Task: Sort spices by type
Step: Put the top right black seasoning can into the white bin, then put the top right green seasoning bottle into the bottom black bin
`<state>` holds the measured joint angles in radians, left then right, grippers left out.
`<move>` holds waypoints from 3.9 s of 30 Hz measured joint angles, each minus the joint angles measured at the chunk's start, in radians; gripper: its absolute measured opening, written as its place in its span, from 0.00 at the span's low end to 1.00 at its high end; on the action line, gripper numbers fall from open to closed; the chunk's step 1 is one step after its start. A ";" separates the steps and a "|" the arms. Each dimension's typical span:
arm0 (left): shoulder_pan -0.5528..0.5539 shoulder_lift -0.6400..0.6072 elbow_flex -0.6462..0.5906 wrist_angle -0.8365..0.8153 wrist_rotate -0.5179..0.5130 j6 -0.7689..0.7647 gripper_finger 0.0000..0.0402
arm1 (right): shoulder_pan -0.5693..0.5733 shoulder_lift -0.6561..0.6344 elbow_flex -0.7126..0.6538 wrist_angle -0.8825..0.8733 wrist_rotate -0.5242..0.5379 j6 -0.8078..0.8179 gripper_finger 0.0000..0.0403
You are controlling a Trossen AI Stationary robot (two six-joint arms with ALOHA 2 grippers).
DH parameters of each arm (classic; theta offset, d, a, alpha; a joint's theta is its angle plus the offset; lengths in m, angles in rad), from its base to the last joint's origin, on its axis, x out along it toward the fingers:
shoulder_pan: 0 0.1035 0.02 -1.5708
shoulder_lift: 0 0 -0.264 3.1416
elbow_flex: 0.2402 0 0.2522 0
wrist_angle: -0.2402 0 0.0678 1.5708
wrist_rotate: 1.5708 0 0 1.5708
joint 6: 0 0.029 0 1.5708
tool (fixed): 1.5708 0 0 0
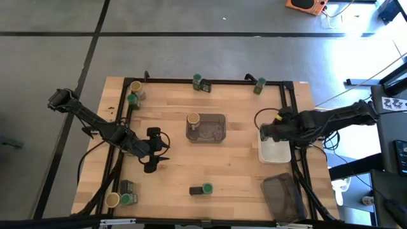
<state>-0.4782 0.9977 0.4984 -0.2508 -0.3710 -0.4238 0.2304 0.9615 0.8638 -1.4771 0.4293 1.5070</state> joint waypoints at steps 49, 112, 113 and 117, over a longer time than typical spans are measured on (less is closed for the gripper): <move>0.000 0.000 0.000 0.000 0.000 0.000 0.61 | 0.025 0.280 -0.148 0.223 0.024 0.008 0.44; 0.008 0.000 0.000 0.084 -0.072 0.179 0.61 | -0.824 0.346 0.116 0.781 0.172 -1.080 0.77; 0.011 0.000 0.000 0.084 -0.072 0.195 0.61 | -0.844 0.347 0.116 0.799 0.152 -1.104 0.77; 0.037 0.000 0.000 0.113 -0.072 0.304 0.61 | -0.925 0.347 0.116 0.858 0.105 -1.189 0.77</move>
<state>-0.4412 0.9974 0.4984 -0.1379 -0.4435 -0.1196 -0.6947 1.3083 0.9802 -0.6187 0.5342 0.3184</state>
